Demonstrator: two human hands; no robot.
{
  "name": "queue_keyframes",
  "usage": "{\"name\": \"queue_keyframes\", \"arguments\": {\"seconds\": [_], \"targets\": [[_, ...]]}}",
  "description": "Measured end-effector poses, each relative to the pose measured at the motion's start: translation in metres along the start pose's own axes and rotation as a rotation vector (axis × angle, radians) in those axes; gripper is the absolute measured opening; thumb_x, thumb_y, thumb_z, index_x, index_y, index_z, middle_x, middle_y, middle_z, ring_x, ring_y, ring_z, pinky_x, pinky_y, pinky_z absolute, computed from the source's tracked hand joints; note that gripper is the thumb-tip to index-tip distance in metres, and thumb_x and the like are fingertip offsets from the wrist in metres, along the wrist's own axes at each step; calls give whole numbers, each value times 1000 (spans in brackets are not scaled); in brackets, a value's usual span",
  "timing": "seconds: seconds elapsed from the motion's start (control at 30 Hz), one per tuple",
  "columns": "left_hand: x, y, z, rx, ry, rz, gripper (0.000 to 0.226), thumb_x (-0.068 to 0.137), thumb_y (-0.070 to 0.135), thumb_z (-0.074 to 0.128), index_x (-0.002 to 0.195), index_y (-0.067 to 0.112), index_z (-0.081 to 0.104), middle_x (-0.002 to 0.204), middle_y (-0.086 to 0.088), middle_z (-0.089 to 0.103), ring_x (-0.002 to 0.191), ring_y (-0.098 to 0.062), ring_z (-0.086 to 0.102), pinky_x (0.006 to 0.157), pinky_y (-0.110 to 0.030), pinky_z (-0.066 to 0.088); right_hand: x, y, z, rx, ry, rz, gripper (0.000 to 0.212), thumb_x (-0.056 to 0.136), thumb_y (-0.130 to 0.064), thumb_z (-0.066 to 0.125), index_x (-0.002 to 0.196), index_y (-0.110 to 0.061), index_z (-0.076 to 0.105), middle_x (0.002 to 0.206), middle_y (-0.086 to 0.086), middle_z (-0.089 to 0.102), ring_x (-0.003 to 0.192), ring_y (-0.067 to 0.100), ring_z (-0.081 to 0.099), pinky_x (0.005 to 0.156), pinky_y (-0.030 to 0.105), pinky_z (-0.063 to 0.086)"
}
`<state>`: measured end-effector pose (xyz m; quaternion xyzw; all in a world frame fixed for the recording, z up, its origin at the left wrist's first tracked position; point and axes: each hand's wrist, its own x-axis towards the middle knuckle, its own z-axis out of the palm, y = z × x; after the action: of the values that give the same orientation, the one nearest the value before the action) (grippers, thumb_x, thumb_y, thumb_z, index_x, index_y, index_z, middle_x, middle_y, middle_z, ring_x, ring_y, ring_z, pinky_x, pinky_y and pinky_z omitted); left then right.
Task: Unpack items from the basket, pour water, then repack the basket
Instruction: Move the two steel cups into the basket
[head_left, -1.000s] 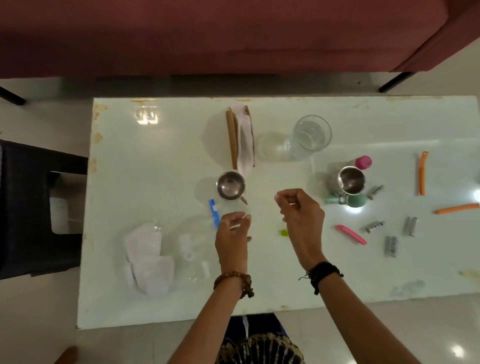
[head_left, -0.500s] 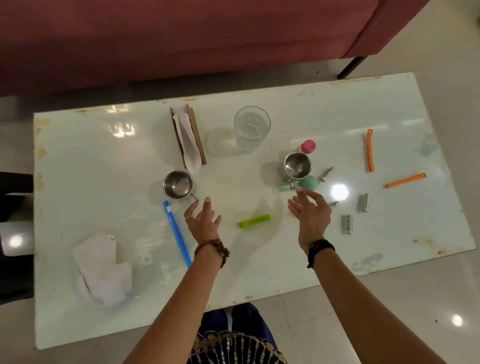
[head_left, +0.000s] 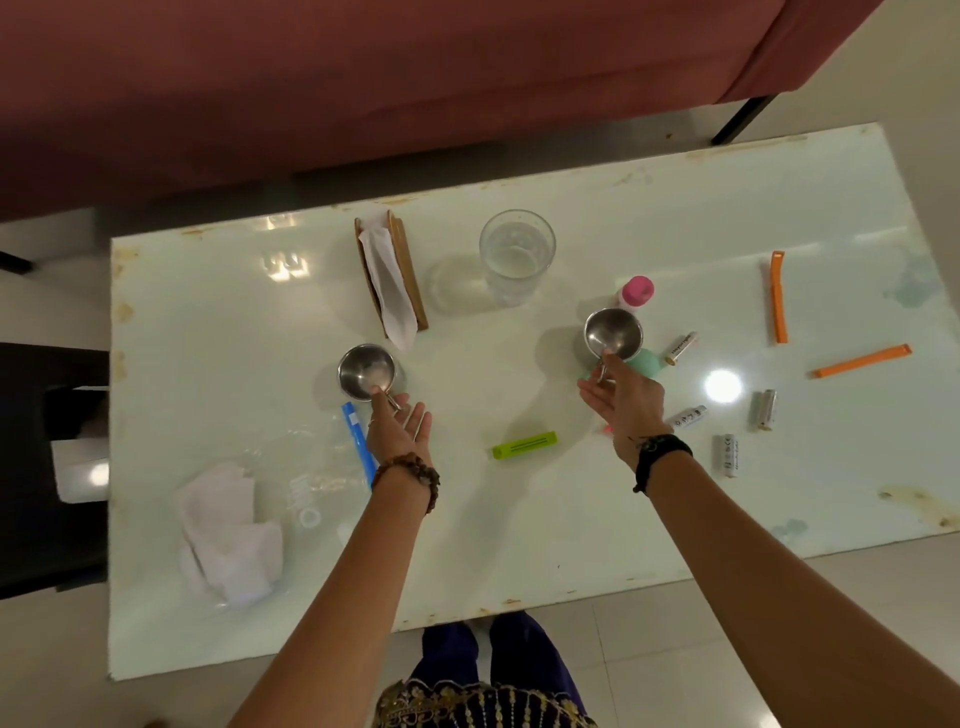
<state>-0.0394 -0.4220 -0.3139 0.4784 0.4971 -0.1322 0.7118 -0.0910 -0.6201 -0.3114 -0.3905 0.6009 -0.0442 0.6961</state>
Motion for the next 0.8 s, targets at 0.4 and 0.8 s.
{"name": "queue_keyframes", "arguments": {"seconds": [0.4,0.8], "targets": [[-12,24,-42,168,27,54,27,84,17,51,59,9,47,82,-10,65,76,-14,64,64,-21,49,-59,28,14,-123,-76,-95,16,82,-11,65,71,0,60,78,11,63,79,23,67,71,20,55],[-24,178,-175,265,-23,257,31,87,16,54,58,10,58,73,-10,70,72,-17,68,65,-24,53,-214,102,142,-342,-449,-133,23,85,-20,63,68,-5,66,72,5,73,72,15,73,63,15,57]]}}
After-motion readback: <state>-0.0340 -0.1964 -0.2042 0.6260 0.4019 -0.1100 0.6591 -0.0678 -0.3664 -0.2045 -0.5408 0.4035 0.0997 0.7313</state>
